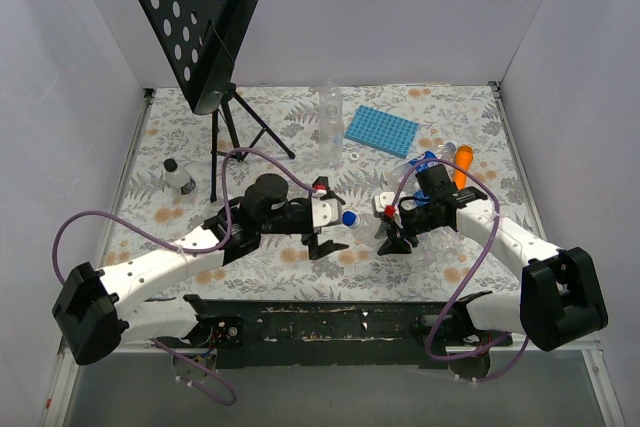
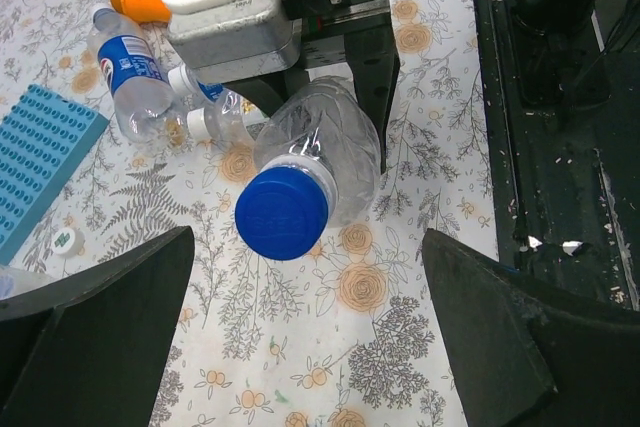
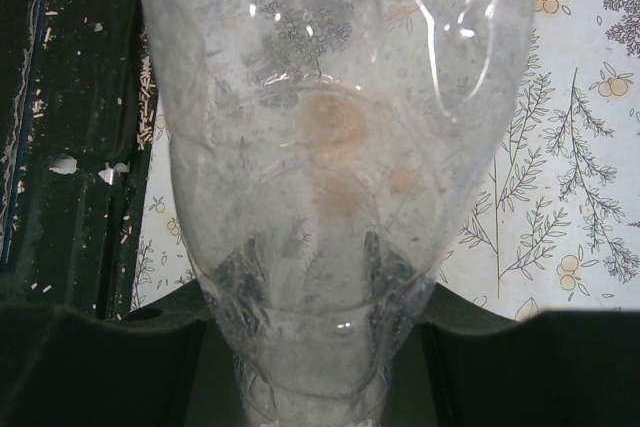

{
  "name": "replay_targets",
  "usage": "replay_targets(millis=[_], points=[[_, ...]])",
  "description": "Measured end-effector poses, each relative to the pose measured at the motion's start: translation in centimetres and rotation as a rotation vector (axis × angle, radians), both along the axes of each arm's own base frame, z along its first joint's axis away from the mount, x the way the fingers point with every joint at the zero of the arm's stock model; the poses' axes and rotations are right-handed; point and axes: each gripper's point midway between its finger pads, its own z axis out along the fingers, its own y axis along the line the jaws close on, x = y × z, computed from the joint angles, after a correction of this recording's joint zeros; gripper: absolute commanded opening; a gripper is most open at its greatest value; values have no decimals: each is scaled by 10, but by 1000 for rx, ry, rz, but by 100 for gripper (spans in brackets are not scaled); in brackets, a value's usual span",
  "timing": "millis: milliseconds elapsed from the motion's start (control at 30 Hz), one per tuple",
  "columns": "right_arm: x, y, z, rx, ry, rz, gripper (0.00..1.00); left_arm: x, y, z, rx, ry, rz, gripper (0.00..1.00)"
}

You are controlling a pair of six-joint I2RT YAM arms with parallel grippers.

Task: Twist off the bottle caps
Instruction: Unscrew the bottle cap from the plastic bottle.

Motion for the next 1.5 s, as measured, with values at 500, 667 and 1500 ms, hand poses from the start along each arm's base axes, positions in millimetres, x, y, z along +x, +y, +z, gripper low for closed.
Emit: replay_targets(millis=[500, 667, 1500], points=[[0, 0, 0, 0, 0, 0, 7, 7, -14, 16, -38, 74, 7, 58], [0, 0, 0, 0, 1, 0, 7, 9, -17, 4, -4, 138, 18, 25], [-6, 7, 9, 58, 39, 12, 6, 15, -15, 24, -51, 1135, 632, 0]])
